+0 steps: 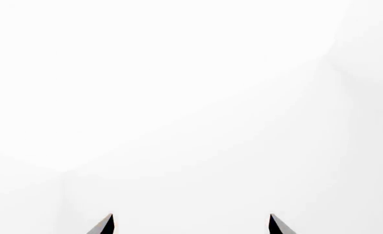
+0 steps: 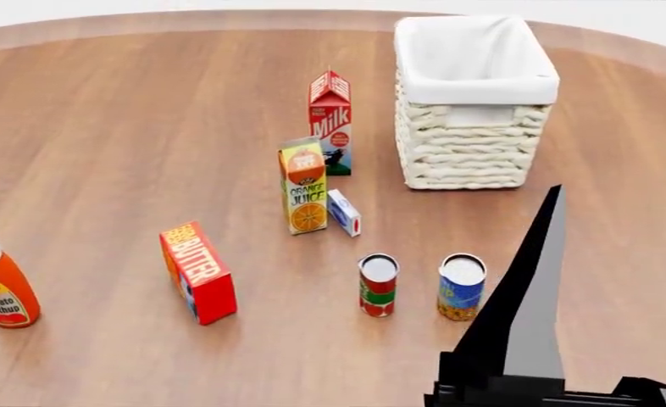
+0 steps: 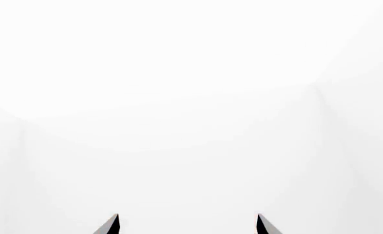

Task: Pick up the alphabet soup and the tomato sauce, and put them in the basket.

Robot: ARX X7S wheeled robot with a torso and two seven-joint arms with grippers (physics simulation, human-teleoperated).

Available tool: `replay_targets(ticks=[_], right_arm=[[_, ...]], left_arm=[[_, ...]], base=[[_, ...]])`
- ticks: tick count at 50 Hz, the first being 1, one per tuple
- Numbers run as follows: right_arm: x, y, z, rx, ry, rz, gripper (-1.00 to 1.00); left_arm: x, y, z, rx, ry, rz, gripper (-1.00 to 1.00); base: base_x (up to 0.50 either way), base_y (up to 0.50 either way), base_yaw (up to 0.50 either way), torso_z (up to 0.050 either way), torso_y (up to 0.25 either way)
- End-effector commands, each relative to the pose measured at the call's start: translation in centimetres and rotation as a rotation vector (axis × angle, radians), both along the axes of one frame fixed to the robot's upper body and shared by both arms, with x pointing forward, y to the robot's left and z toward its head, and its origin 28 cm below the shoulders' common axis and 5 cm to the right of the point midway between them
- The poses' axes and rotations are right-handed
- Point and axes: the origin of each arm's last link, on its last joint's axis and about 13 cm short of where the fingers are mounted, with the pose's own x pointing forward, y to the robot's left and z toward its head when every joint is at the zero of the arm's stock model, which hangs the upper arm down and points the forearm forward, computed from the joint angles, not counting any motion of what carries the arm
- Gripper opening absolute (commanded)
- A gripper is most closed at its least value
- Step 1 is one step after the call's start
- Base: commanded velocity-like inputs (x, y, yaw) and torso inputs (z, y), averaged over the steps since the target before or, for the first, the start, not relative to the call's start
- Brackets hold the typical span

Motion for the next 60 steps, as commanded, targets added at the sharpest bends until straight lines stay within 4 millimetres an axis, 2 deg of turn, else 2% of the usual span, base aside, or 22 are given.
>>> replay_targets(ticks=[1, 26, 60], right_arm=[[-0.07, 0.01, -0.04, -0.004, -0.001, 0.005, 1.00], [-0.02, 0.20, -0.34, -0.031, 0.004, 0.005, 1.00], [0.08, 0.27, -0.52, -0.032, 0.018, 0.001, 1.00]], left_arm=[[-0.02, -0.18, 0.00, 0.004, -0.002, -0.012, 1.00], [-0.06, -0.34, -0.10, -0.006, 0.003, -0.033, 1.00], [-0.07, -0.31, -0.08, 0.009, 0.004, -0.028, 1.00]], base=[[0.00, -0.25, 0.00, 0.000, 0.000], [0.01, -0.08, 0.00, 0.000, 0.000], [0.12, 0.00, 0.00, 0.000, 0.000]])
